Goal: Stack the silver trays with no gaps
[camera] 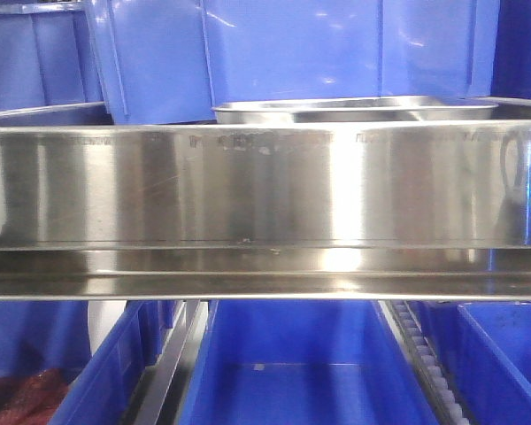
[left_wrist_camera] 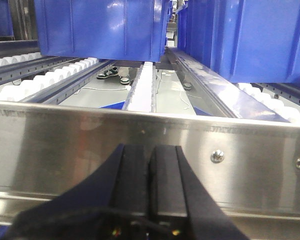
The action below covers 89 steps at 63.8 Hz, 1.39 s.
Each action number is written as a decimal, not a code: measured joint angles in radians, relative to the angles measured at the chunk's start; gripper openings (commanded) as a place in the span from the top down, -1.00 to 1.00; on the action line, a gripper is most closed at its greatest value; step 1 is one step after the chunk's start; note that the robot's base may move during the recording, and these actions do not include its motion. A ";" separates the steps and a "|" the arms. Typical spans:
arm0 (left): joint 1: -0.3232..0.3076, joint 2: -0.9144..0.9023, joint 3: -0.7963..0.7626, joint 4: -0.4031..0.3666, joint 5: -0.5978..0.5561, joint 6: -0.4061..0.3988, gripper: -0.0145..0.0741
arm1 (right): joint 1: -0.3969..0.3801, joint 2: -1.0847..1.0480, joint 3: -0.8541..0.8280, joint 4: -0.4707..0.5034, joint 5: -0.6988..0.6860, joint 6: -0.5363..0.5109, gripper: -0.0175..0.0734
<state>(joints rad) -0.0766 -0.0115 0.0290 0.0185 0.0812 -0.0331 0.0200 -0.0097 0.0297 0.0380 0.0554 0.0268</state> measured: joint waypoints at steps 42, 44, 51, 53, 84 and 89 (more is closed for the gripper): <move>0.000 0.000 0.000 0.000 -0.002 0.000 0.78 | 0.000 0.000 0.000 0.000 -0.007 0.000 0.47; 0.000 0.000 0.000 0.000 -0.005 0.000 0.78 | 0.000 0.000 0.000 0.000 -0.011 0.000 0.47; 0.000 0.000 0.000 0.000 -0.012 0.000 0.78 | 0.000 0.000 0.000 0.000 -0.015 0.000 0.47; 0.000 0.000 0.000 0.000 -0.016 0.000 0.78 | 0.000 0.000 0.000 0.000 -0.016 0.000 0.47; 0.000 0.020 -0.346 0.099 0.119 0.000 0.61 | 0.000 0.017 -0.367 0.026 0.284 0.000 0.27; -0.013 0.095 -0.495 0.118 0.226 0.000 0.27 | 0.000 0.067 -0.489 0.027 0.364 0.000 -0.06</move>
<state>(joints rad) -0.0892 0.0834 -0.4664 0.1368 0.3069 -0.0331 0.0200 0.0570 -0.4591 0.0651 0.4198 0.0268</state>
